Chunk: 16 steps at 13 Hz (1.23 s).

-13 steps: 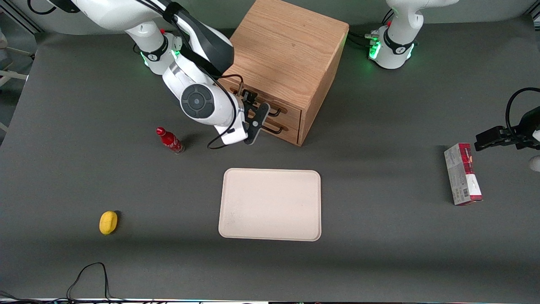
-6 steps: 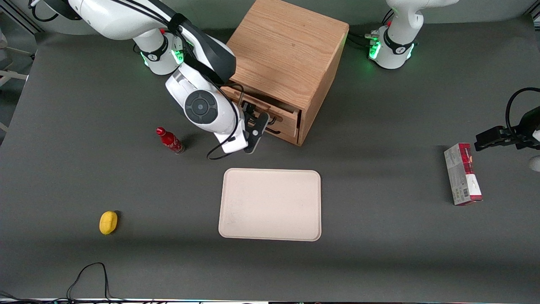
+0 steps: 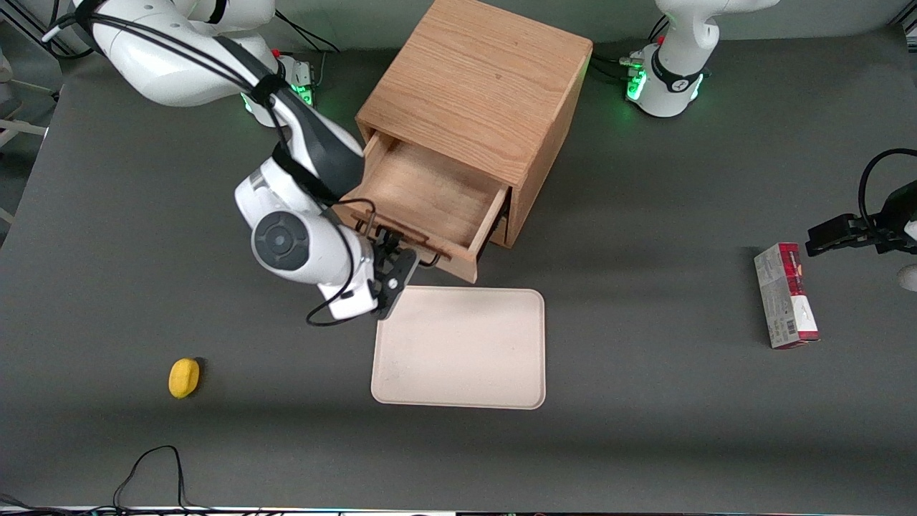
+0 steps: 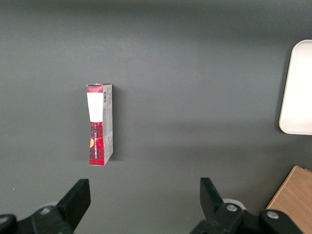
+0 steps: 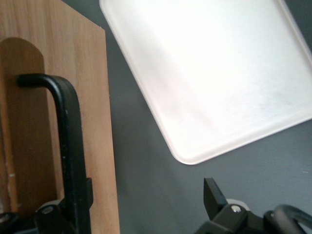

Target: Open upper drawer

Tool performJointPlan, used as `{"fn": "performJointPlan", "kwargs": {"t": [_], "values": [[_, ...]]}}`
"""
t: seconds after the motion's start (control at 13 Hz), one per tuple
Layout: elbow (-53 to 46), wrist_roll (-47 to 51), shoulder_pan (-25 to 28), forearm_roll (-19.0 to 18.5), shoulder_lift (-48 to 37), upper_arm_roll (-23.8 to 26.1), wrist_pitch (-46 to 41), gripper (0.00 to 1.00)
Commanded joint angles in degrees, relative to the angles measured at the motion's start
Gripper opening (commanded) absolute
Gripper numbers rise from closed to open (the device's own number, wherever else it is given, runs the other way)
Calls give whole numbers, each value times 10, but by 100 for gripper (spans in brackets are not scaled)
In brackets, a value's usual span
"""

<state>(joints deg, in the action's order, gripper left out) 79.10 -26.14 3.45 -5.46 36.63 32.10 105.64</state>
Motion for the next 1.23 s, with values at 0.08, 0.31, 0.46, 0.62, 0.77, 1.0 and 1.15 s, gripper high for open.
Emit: {"fn": "performJointPlan", "kwargs": {"t": [0.08,0.31,0.46,0.62,0.77,1.0,1.15], "values": [[-63,-29,4,-8,16,-34,-15,100],[-86,-24,4,-10,15,-44,-15,100],[-109,-22,2,-16,2,-59,-15,100],[-122,-29,0,-10,-29,-93,-15,100],[-111,-15,-9,23,-84,-140,-20,100],[-36,125,-8,60,-180,-224,-126,100],[114,223,-9,62,-308,-261,-117,100]]}}
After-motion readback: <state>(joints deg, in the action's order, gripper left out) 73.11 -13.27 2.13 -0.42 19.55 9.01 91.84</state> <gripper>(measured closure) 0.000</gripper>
